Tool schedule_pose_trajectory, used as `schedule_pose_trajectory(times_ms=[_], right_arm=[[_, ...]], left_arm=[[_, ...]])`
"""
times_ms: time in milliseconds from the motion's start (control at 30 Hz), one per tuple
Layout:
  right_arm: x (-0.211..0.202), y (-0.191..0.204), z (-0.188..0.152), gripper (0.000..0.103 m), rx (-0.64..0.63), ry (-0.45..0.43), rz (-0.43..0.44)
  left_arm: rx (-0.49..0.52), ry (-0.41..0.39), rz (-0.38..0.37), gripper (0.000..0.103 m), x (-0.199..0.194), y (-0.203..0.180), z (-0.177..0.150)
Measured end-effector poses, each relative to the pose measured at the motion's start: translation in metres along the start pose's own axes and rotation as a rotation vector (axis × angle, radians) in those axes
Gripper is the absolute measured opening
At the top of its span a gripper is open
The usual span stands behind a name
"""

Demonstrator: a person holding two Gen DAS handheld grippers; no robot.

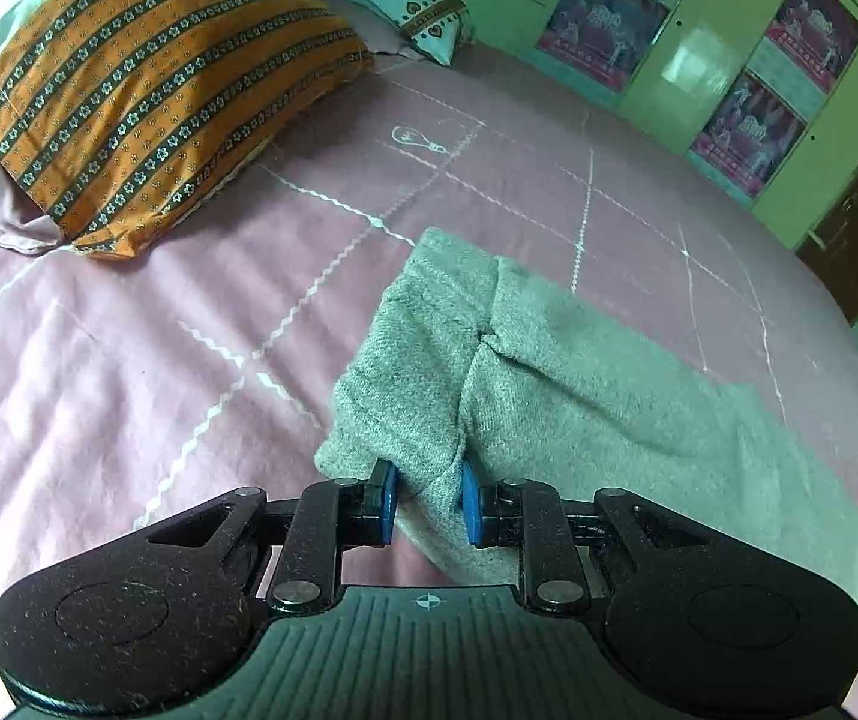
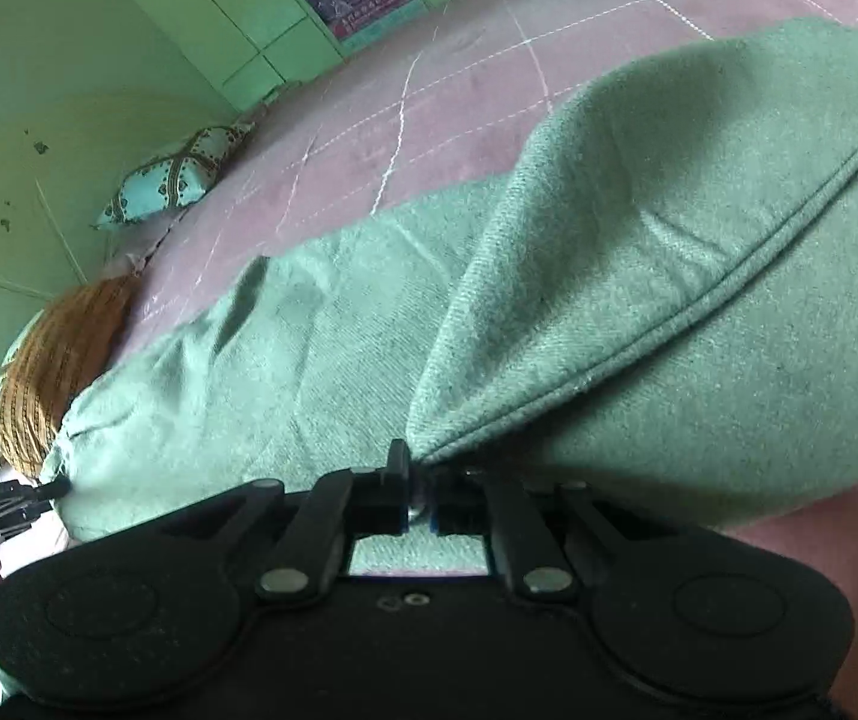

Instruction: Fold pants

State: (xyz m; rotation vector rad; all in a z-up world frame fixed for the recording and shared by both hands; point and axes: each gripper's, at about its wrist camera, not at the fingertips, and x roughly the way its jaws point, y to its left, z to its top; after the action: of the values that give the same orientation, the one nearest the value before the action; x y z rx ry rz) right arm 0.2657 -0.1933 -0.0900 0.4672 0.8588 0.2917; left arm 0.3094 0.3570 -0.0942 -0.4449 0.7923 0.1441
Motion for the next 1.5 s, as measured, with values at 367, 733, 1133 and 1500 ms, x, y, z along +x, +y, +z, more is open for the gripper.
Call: schedule_pose_trajectory(times_ms=[367,733,1133,1500], right_arm=[[-0.005,-0.007,0.007,0.012,0.053,-0.025,0.035],[-0.073,-0.081,0.014,0.012,0.24,-0.238,-0.012],[-0.038,-0.168,0.062,0.011,0.468,-0.282,-0.057],[-0.088,-0.136,0.062,0.0,0.279,-0.38,-0.102]], left_arm=[[0.017,-0.052,0.135,0.06,-0.023,-0.02,-0.003],[0.165,-0.156,0.094,0.068,-0.046,-0.128,-0.078],[0.385,-0.068,0.207,0.089,-0.009,-0.198,-0.133],[0.384,-0.004,0.146,0.09,-0.01,-0.192,-0.122]])
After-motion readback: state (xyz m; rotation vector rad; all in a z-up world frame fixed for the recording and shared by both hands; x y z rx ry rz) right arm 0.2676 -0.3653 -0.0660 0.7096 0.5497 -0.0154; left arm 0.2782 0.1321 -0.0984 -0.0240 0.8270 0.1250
